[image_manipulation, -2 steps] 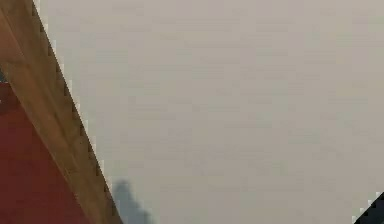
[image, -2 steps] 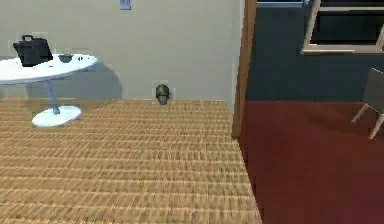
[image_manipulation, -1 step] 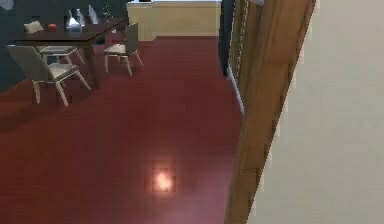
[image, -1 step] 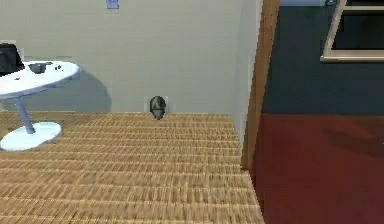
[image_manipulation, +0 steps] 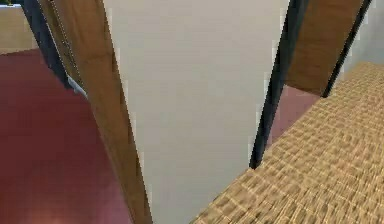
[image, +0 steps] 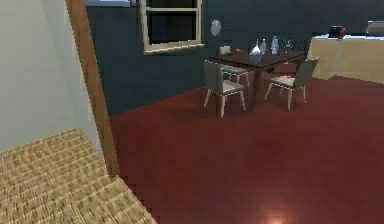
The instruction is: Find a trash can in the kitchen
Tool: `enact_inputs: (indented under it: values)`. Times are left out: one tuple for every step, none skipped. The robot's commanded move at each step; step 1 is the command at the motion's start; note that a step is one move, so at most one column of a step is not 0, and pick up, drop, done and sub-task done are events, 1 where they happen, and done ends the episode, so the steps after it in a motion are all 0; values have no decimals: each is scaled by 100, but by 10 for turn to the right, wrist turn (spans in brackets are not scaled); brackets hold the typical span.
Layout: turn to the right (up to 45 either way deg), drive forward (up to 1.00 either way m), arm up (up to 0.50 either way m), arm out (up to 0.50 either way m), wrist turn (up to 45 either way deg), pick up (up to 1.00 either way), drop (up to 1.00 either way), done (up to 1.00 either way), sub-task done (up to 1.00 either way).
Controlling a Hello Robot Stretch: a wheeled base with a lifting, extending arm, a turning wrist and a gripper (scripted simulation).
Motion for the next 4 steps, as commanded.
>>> enact_inputs:
  values:
    - [270, 0, 0, 0, 0, 0, 0, 0, 0]
    - [0, 85, 0, 0, 0, 0, 0, 0, 0]
    - [180, 0, 0, 0, 0, 0, 0, 0, 0]
    - [0, 100, 0, 0, 0, 0, 0, 0, 0]
